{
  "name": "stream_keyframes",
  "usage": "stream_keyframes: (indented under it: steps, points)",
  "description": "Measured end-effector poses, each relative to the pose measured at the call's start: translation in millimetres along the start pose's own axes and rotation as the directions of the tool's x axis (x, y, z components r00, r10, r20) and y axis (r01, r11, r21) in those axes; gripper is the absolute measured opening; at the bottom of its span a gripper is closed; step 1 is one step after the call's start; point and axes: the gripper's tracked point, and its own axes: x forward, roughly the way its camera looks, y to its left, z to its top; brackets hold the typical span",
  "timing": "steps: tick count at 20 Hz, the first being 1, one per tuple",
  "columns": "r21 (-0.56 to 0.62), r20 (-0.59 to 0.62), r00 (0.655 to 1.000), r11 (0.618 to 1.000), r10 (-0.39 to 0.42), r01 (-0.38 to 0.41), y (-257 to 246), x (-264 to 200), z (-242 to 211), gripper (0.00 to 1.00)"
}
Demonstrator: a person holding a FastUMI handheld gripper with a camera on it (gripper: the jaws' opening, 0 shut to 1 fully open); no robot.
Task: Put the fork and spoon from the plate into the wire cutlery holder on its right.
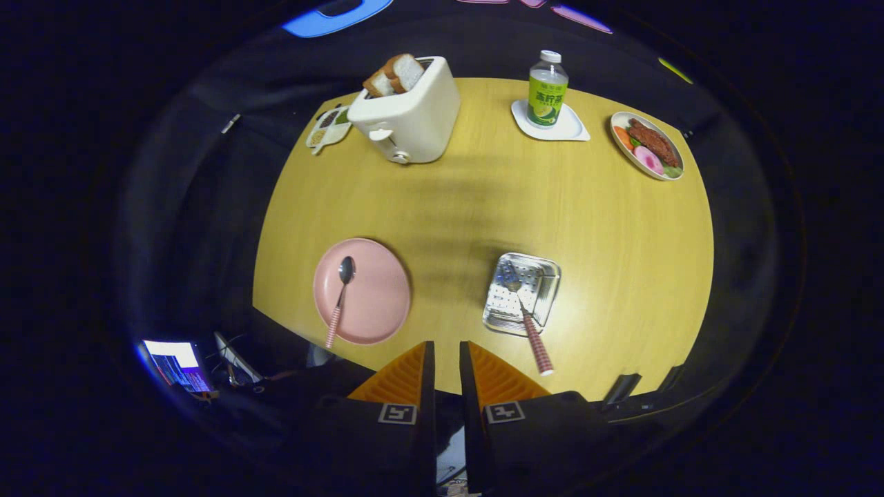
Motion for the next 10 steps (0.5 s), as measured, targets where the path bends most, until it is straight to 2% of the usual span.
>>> stream_keyframes:
  steps: [3, 4, 5, 10]
  points:
    - [0.014, 0.008, 0.995, 0.995, 0.101, -0.101, 58.6, 22.5, -9.0, 0.27]
    - [0.001, -0.004, 0.993, 0.993, 0.12, -0.12, 73.5, 31.4, -14.3, 0.35]
    - [-0.003, -0.009, 0.991, 0.991, 0.136, -0.136, 88.5, 42.1, -18.9, 0.37]
    - [0.033, -0.093, 0.974, 0.979, 0.205, -0.203, 154.0, 108.7, -46.0, 0.38]
